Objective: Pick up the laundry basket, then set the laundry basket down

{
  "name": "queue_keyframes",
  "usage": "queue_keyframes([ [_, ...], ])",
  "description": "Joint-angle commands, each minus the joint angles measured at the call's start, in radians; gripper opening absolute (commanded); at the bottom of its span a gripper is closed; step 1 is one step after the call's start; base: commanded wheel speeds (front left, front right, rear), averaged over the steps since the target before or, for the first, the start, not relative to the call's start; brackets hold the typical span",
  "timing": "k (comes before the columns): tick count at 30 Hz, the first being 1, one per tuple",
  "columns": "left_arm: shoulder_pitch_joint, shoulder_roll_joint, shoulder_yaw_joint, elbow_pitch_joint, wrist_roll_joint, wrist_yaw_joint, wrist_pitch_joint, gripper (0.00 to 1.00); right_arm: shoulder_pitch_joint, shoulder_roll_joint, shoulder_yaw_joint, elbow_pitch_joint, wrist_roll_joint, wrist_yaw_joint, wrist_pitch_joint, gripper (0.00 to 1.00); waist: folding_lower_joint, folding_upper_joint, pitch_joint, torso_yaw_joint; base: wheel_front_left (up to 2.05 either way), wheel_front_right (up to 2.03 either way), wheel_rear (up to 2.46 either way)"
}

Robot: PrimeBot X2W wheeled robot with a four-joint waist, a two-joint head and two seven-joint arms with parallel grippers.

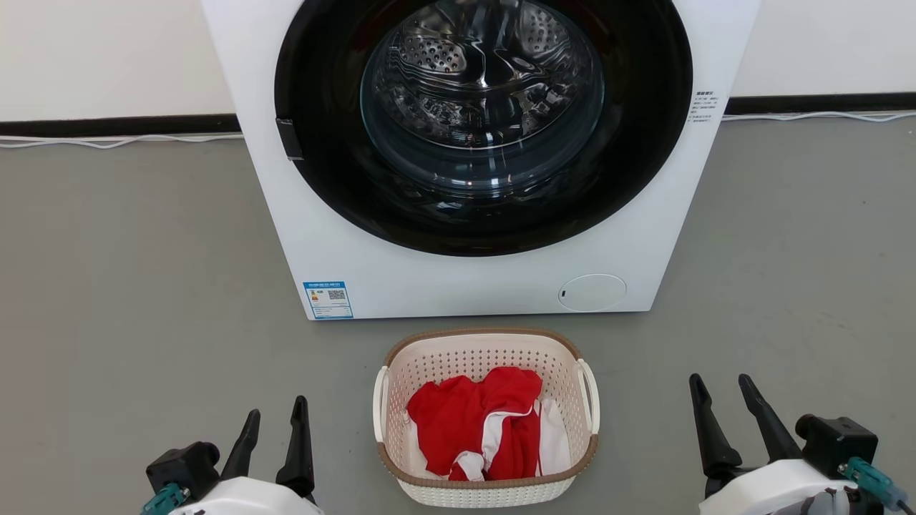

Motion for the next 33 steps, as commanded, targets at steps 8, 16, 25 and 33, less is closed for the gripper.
queue_keyframes([
  [8,-0.035,0.011,0.017,-0.021,0.113,0.017,-0.033,1.00,-0.047,-0.011,0.010,-0.002,-0.119,0.006,-0.040,1.00,0.0000,0.0000,-0.002,0.002,0.00,0.00,0.00],
  [16,-0.034,0.012,0.009,-0.020,0.203,0.027,-0.057,1.00,-0.050,-0.010,0.011,0.006,-0.210,0.007,-0.064,1.00,0.0000,0.0000,-0.005,0.006,0.00,0.00,0.00],
  [25,-0.030,0.013,0.006,-0.021,0.272,0.034,-0.075,1.00,-0.052,-0.008,0.007,0.006,-0.280,0.007,-0.083,1.00,0.0000,0.0000,-0.005,0.008,0.00,0.00,0.00],
  [33,-0.027,0.013,0.005,-0.015,0.265,0.037,-0.075,1.00,-0.052,-0.006,0.006,0.008,-0.278,0.007,-0.083,1.00,0.0000,0.0000,-0.001,0.009,0.00,0.00,0.00],
])
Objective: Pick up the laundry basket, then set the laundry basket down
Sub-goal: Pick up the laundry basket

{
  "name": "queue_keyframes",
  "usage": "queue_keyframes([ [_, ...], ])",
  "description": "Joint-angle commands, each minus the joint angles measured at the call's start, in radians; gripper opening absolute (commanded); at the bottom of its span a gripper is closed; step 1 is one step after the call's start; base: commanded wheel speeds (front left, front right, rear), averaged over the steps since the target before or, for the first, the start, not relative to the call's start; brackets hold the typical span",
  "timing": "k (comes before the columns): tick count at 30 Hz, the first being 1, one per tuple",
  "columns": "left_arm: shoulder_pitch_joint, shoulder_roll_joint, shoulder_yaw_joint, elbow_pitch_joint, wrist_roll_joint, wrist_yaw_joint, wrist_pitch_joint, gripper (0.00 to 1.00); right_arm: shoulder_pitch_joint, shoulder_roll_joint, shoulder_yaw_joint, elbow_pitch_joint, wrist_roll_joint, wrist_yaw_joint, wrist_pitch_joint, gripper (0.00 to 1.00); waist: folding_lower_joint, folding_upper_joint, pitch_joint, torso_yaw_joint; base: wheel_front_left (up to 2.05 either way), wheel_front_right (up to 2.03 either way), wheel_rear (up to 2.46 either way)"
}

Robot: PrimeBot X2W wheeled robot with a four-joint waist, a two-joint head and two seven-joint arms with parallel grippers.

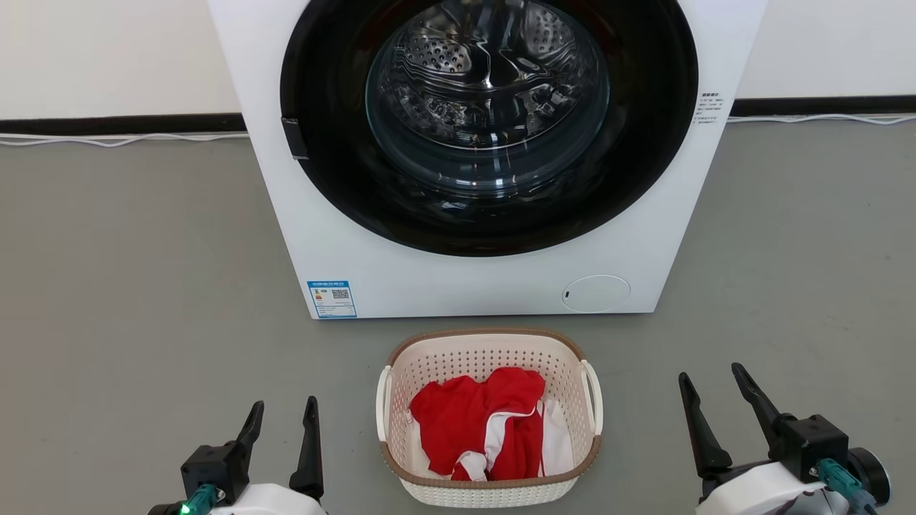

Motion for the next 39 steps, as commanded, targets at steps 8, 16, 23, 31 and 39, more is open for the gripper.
queue_keyframes([
  [8,-0.035,0.010,0.022,-0.012,-0.009,0.010,-0.014,1.00,-0.038,-0.008,0.020,-0.014,-0.008,0.007,-0.014,1.00,0.0000,0.0000,0.018,0.000,0.00,0.00,0.00],
  [16,-0.089,0.010,-0.001,-0.005,-0.035,0.020,-0.014,1.00,-0.080,0.001,0.011,-0.010,-0.018,0.007,-0.014,1.00,0.0000,0.0000,0.093,0.003,0.00,0.00,0.00],
  [23,-0.189,0.010,-0.040,0.030,-0.046,0.021,-0.014,1.00,-0.165,0.008,-0.010,0.055,-0.020,0.007,-0.014,1.00,0.0000,0.0000,0.200,0.009,0.00,0.00,0.00],
  [31,-0.370,0.010,-0.099,0.170,-0.081,0.027,-0.014,1.00,-0.336,0.005,-0.013,0.266,-0.012,0.007,-0.008,1.00,0.0000,0.0000,0.369,0.016,0.00,0.00,0.00],
  [39,-0.581,0.010,-0.204,0.343,-0.166,0.043,-0.014,1.00,-0.516,-0.023,0.007,0.432,0.003,0.007,0.013,1.00,0.0000,0.0000,0.542,0.030,0.00,0.00,0.00],
])
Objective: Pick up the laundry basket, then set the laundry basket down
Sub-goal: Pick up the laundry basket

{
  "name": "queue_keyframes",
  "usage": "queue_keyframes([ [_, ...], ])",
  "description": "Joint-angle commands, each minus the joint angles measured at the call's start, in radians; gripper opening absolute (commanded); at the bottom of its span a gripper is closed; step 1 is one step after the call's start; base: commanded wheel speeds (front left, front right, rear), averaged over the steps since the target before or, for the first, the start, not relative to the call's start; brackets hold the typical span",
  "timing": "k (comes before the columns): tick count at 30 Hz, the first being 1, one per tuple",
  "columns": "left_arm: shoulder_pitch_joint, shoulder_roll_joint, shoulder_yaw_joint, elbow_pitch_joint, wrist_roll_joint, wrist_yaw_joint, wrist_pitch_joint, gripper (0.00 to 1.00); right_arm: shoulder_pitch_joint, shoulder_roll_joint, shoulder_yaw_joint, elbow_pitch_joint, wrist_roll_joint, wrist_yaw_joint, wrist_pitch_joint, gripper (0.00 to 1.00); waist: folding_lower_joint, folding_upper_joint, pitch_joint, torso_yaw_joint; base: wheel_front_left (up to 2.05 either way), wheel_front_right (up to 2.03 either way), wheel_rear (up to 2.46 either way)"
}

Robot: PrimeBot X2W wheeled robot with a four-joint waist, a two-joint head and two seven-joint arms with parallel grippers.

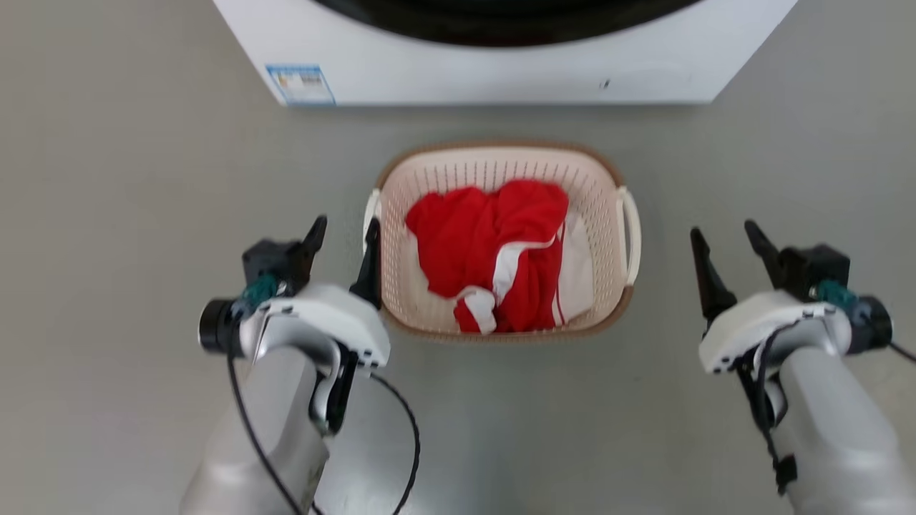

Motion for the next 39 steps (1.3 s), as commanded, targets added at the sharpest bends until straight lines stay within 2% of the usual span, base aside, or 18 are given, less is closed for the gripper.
queue_keyframes([
  [1,-0.057,0.015,0.000,0.009,-0.008,0.017,-0.006,1.00,-0.040,-0.012,0.028,0.013,0.000,0.006,0.005,1.00,0.0000,0.0000,0.097,0.012,0.00,0.00,0.00],
  [13,-0.262,0.015,-0.099,0.136,-0.087,0.066,-0.006,1.00,-0.234,-0.030,0.065,0.138,-0.003,0.006,-0.008,1.00,0.0000,0.0000,0.287,0.018,0.00,0.00,0.00],
  [18,-0.322,0.015,-0.114,0.161,-0.103,0.069,-0.006,1.00,-0.288,-0.038,0.077,0.168,-0.001,0.006,-0.016,1.00,0.0000,0.0000,0.348,0.021,0.00,0.00,0.00],
  [27,-0.380,0.015,-0.131,0.181,-0.129,0.078,-0.006,1.00,-0.343,-0.048,0.106,0.206,0.005,0.006,-0.022,1.00,0.0000,0.0000,0.416,0.033,0.00,0.00,0.00],
  [39,-0.418,0.015,-0.165,0.198,-0.147,0.080,-0.006,1.00,-0.371,-0.030,0.148,0.214,0.019,0.006,-0.024,1.00,-0.0001,0.0000,0.457,0.038,0.00,0.00,0.00],
])
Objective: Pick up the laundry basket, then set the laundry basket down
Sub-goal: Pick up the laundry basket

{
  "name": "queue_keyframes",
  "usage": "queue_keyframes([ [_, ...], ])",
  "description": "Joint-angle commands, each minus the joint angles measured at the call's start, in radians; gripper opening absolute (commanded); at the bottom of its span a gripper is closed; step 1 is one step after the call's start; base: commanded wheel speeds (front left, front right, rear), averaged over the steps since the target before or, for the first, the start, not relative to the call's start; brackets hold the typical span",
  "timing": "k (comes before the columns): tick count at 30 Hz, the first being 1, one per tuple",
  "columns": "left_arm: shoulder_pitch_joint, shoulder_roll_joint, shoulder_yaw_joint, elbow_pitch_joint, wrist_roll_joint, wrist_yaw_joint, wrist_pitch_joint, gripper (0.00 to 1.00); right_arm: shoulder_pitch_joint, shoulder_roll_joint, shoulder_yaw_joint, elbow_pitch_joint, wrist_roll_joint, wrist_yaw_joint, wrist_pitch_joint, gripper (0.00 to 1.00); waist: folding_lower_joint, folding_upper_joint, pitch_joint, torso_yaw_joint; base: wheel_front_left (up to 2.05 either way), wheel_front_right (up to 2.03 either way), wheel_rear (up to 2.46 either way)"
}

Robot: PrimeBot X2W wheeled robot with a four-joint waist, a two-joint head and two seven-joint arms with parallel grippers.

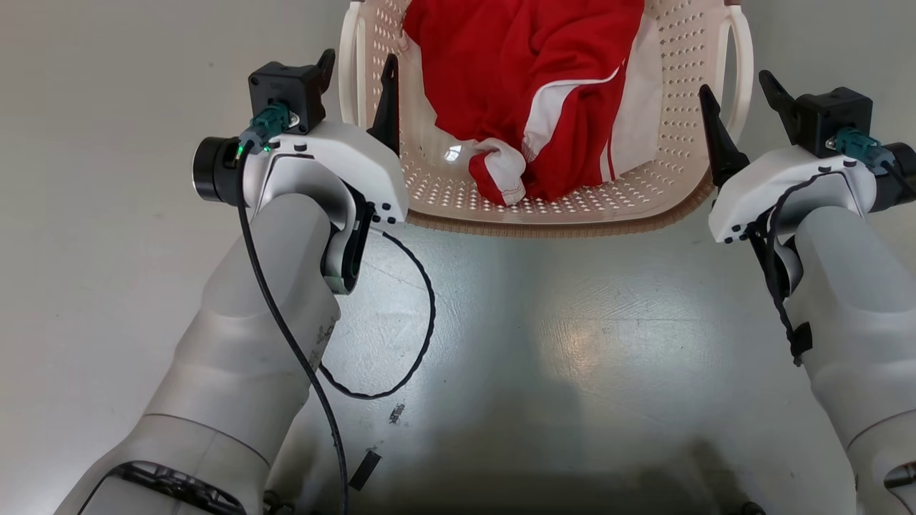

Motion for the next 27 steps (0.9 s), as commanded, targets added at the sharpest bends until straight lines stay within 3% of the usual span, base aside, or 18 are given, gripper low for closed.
queue_keyframes([
  [1,-0.003,0.022,0.011,-0.008,-0.014,0.013,-0.006,1.00,0.015,0.016,0.022,-0.014,0.009,0.006,-0.014,1.00,0.0000,0.0000,0.005,0.000,0.00,0.00,0.00],
  [27,-0.108,0.022,-0.029,0.087,-0.037,0.010,-0.006,1.00,-0.075,0.043,0.047,0.038,0.011,0.006,-0.014,1.00,0.0000,0.0000,0.091,-0.004,0.00,0.00,0.00],
])
